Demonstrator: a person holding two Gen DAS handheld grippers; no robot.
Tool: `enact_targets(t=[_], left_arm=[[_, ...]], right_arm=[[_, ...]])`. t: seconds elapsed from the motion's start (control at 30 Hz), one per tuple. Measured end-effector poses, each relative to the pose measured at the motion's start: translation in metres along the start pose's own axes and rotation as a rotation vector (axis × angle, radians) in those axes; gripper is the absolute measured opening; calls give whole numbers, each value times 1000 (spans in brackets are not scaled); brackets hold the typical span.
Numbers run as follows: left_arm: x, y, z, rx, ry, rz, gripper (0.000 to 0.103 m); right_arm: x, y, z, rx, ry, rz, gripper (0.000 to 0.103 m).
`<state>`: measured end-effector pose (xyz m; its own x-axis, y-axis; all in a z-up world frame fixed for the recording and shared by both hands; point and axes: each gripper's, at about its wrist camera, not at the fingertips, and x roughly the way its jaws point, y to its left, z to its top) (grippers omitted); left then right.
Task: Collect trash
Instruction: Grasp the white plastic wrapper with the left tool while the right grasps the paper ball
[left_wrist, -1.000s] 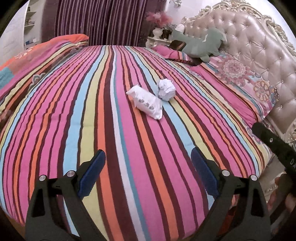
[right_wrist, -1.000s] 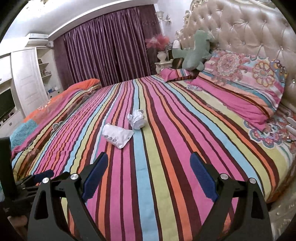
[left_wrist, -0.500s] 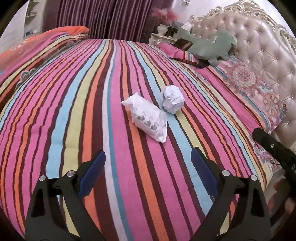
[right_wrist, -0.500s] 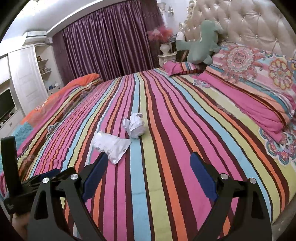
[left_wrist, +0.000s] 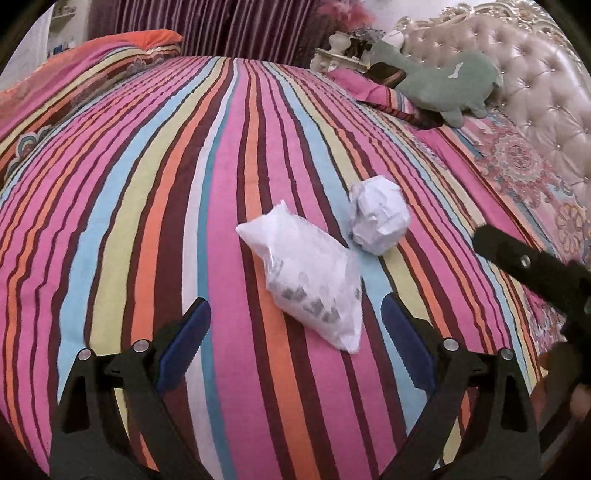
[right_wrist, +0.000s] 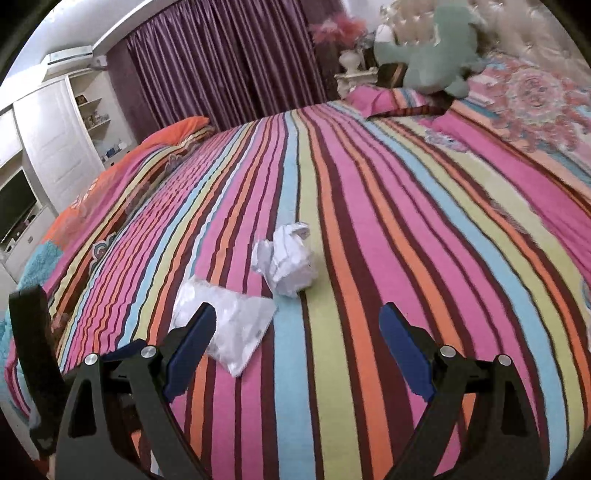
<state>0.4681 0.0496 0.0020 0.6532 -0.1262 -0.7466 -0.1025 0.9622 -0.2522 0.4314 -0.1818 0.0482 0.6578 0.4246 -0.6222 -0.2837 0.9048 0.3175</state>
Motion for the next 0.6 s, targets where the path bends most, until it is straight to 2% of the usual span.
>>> enact_targets(t=[0.37,0.6], left_arm=[[42,6,15,-17,44,3,91],[62,3,21,-11,61,4,91]], right_arm=[[61,14,18,-84,73,-6,86],[96,17,19,-73,126,-43,86]])
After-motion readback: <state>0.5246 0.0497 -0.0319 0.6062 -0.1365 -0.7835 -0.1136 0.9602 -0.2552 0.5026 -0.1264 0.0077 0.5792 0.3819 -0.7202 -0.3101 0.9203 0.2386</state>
